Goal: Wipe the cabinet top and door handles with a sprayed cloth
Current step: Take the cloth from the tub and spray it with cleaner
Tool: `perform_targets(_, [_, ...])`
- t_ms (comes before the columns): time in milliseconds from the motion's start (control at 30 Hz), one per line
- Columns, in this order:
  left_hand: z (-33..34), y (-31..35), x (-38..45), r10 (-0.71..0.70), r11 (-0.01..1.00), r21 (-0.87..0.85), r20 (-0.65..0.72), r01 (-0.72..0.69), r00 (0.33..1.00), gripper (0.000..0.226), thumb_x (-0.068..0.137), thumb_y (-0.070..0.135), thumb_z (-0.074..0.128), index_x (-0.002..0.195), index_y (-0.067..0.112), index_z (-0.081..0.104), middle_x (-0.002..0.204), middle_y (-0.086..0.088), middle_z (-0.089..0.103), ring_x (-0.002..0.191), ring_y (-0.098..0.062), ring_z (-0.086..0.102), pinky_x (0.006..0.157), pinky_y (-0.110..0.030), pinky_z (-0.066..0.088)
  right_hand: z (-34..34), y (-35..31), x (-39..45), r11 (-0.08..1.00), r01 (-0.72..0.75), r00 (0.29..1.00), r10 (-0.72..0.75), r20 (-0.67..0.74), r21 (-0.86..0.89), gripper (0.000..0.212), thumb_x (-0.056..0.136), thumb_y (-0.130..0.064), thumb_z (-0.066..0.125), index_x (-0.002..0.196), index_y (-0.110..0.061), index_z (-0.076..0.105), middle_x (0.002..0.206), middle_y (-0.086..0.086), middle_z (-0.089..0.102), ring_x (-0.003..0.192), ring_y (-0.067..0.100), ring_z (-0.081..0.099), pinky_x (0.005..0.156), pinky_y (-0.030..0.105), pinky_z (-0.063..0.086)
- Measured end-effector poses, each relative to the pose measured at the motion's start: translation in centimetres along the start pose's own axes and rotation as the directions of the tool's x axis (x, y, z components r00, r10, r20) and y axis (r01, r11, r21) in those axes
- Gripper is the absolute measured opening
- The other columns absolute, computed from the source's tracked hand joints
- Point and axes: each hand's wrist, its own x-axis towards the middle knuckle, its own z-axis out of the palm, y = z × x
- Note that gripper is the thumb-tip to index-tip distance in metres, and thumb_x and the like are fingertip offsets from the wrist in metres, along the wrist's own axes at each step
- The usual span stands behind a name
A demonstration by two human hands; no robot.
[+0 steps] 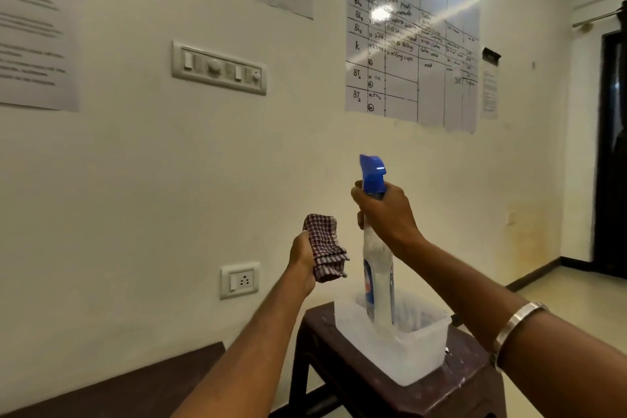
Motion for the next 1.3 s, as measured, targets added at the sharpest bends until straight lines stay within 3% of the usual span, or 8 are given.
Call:
perform_targets(100, [-1.5,0.2,-1.0,0.021,1.000,0.014,0.015,-0.021,1.000,0.042,0.102,0.032,0.028,0.100,0.009,0.063,0.083,-0.011,0.073,0.073,-0.026,0.070,0.056,-0.033,0.055,1.7,0.4,-2.3,0.996,-0.080,0.993,0.077,0.095,0.036,0.015,0.090,-0.019,0.061,0.096,-0.006,0.059,0.066,0.008,0.058,0.058,0.017,0.057,0.062,0.031,0.052])
perform_targets(167, [-2.4,0.3,-1.4,0.017,1.000,0.018,0.019,-0.017,1.000,0.042,0.101,0.033,0.031,0.101,0.007,0.063,0.082,-0.012,0.074,0.071,-0.027,0.071,0.055,-0.034,0.056,3.1,1.0,-4.2,0.987,-0.153,0.978,0.145,0.150,0.048,0.015,0.090,-0.021,0.061,0.091,-0.006,0.059,0.070,0.009,0.058,0.061,0.019,0.057,0.064,0.035,0.053])
perform_targets(333, [-4.5,0.1,-1.8,0.019,0.996,0.085,-0.017,-0.018,1.000,0.043,0.099,0.038,0.034,0.093,0.010,0.065,0.062,-0.006,0.072,0.051,-0.020,0.068,0.043,-0.027,0.052,6.4,2.2,-8.0,0.946,-0.318,0.915,0.287,0.284,0.069,0.019,0.091,-0.027,0.061,0.096,-0.008,0.061,0.078,0.010,0.068,0.060,0.014,0.064,0.054,0.023,0.054])
perform_targets(533, [-6.0,0.3,-2.3,0.022,0.995,0.095,-0.042,-0.017,0.999,0.043,0.099,0.038,0.033,0.093,0.011,0.066,0.060,-0.004,0.071,0.051,-0.016,0.067,0.044,-0.024,0.051,8.2,2.2,-9.1,0.949,-0.314,0.901,0.296,0.318,0.005,0.012,0.092,-0.028,0.059,0.085,-0.019,0.057,0.067,0.004,0.064,0.047,0.009,0.060,0.047,0.015,0.050])
perform_targets(767, [-7.3,0.5,-2.5,0.033,0.994,0.103,-0.007,-0.032,0.999,0.043,0.100,0.037,0.031,0.094,0.012,0.065,0.067,-0.005,0.074,0.056,-0.018,0.070,0.047,-0.028,0.055,7.8,2.4,-8.8,0.944,-0.327,0.915,0.302,0.267,0.051,0.014,0.090,-0.024,0.060,0.089,-0.010,0.062,0.070,0.008,0.068,0.051,0.011,0.063,0.048,0.019,0.050])
perform_targets(900, [-7.6,0.6,-2.5,0.038,0.994,0.101,-0.005,-0.037,0.999,0.042,0.100,0.037,0.031,0.094,0.012,0.065,0.069,-0.005,0.074,0.058,-0.019,0.071,0.050,-0.030,0.056,7.3,2.7,-8.7,0.950,-0.310,0.907,0.301,0.295,-0.015,0.016,0.090,-0.026,0.058,0.081,-0.012,0.061,0.060,0.002,0.064,0.044,0.006,0.059,0.045,0.015,0.048])
perform_targets(1100, [-7.9,0.7,-2.3,0.039,0.995,0.088,-0.019,-0.037,0.999,0.043,0.100,0.037,0.031,0.097,0.012,0.064,0.068,-0.005,0.074,0.057,-0.018,0.070,0.048,-0.028,0.055,7.5,2.9,-9.5,0.959,-0.281,0.898,0.273,0.346,-0.028,0.016,0.090,-0.026,0.059,0.086,-0.011,0.060,0.058,0.001,0.062,0.046,0.008,0.059,0.048,0.017,0.049])
perform_targets(1300, [-8.1,0.7,-2.1,0.031,0.995,0.094,-0.046,-0.026,0.998,0.042,0.100,0.040,0.034,0.095,0.012,0.065,0.071,-0.005,0.073,0.061,-0.020,0.069,0.050,-0.028,0.054,7.9,2.9,-10.4,0.964,-0.263,0.879,0.255,0.403,-0.037,0.013,0.089,-0.022,0.059,0.080,-0.013,0.058,0.051,-0.007,0.056,0.040,0.001,0.057,0.041,0.007,0.041])
